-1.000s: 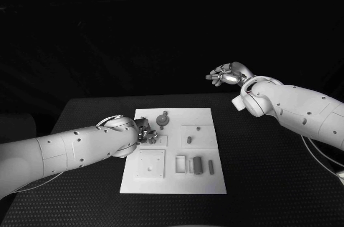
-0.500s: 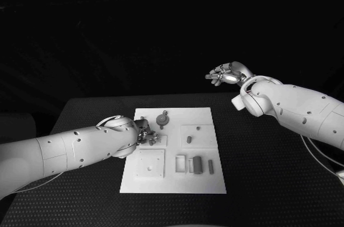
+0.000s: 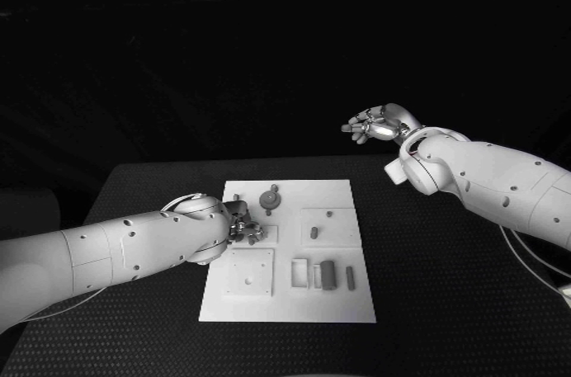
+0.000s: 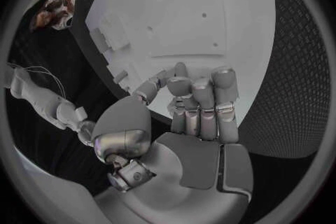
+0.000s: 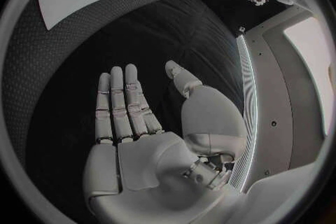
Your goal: Assemble the parts on the task board
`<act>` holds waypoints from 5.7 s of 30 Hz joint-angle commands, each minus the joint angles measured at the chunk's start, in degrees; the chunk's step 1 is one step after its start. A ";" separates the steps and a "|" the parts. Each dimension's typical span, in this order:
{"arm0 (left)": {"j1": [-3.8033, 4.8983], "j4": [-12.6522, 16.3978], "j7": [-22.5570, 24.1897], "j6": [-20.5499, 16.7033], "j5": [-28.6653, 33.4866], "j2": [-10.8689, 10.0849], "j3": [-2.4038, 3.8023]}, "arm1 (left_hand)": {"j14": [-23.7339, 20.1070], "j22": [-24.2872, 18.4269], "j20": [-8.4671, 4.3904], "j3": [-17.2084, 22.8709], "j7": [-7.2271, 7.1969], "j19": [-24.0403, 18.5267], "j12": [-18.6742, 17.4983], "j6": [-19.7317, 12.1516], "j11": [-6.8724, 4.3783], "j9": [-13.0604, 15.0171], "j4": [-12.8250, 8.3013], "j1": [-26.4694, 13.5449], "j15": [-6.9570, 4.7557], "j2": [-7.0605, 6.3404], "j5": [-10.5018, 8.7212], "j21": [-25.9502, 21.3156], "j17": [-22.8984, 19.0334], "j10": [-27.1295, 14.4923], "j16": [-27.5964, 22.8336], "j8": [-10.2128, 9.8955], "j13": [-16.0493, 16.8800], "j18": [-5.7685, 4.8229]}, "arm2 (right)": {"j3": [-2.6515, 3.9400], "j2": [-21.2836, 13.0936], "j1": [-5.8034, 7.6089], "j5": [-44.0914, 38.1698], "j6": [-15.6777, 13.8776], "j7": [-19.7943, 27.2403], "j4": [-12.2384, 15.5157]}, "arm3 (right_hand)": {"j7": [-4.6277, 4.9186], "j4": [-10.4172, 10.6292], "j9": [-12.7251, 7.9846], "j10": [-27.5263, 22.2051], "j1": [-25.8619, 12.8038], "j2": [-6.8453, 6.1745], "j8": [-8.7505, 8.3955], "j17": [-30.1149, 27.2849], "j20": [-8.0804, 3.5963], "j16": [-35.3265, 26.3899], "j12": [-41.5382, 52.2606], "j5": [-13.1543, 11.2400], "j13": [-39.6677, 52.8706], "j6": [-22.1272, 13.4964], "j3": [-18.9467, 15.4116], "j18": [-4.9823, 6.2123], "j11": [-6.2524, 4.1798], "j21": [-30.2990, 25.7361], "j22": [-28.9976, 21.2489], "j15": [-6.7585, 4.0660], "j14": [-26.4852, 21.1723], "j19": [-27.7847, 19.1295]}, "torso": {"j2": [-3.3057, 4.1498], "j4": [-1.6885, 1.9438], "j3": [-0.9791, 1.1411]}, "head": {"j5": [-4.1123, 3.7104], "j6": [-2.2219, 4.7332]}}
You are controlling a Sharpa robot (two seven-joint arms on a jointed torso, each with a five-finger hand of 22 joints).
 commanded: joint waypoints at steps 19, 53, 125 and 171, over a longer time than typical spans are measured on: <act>-0.39 -0.01 1.36 0.38 3.37 -0.57 -0.04 | -0.41 1.10 -0.17 -0.21 0.17 -0.30 0.37 -0.44 0.07 -0.01 -0.15 4.56 -0.17 5.02 -1.28 -0.32 -0.17 0.01 0.35 -0.60 -0.14 1.89 | 0.03 0.06 -0.16 0.16 0.83 0.51 -0.06 | 2.00 0.69 -0.14 -6.26 -0.66 0.05 0.13 0.21 0.04 -0.36 0.03 0.03 -0.22 0.59 0.05 -0.54 2.17 -0.36 0.16 0.22 -0.05 -0.49 | 0.02 0.01 -0.01 | -0.07 0.23; 0.19 -4.73 0.49 7.17 4.65 1.64 2.02 | -0.84 1.11 -0.23 4.47 0.24 -0.62 0.71 -0.34 0.12 -0.16 0.38 -0.38 -0.08 8.47 -14.44 -0.40 -0.72 -0.36 0.86 -1.25 -0.44 1.69 | 0.03 0.52 -0.28 0.16 1.17 0.45 -0.49 | 2.00 0.73 -0.20 -6.31 -0.58 0.04 0.14 0.31 0.06 -0.45 0.06 0.02 -0.31 0.57 0.05 -0.52 2.18 -0.44 0.24 0.23 -0.08 -0.52 | 0.03 0.01 0.04 | -0.16 -0.08; 0.23 -5.41 0.71 10.22 -5.04 3.27 1.88 | -1.01 1.11 -0.30 5.25 0.15 -0.60 1.01 -0.13 0.03 0.06 0.18 1.00 -0.05 7.25 -15.25 -0.26 -1.09 -0.58 1.21 -1.21 -0.58 1.64 | 0.03 0.67 -0.39 0.16 1.27 0.51 -0.57 | 2.01 0.89 -0.31 -6.38 -0.58 0.04 0.19 0.52 0.12 -0.61 0.15 0.02 -0.49 0.55 -0.03 -0.48 2.22 -0.61 0.40 0.26 -0.11 -0.56 | 0.03 -0.02 0.03 | -0.41 -0.54; 0.21 -6.63 -1.53 13.71 -2.98 3.72 1.76 | -1.32 1.08 -0.19 3.84 0.07 -0.92 1.25 0.09 -0.03 0.30 2.09 -2.71 0.08 8.05 -16.79 -0.38 -1.48 -0.83 1.53 -1.19 -0.85 1.49 | 0.02 0.61 -0.42 0.57 1.21 0.47 -0.45 | 2.02 1.30 -0.42 -6.44 -0.86 -0.01 0.23 0.71 0.18 -0.75 0.23 0.01 -0.65 0.52 -0.15 -0.45 2.24 -0.76 0.54 0.28 -0.12 -0.56 | 0.01 0.02 0.05 | -0.45 -0.72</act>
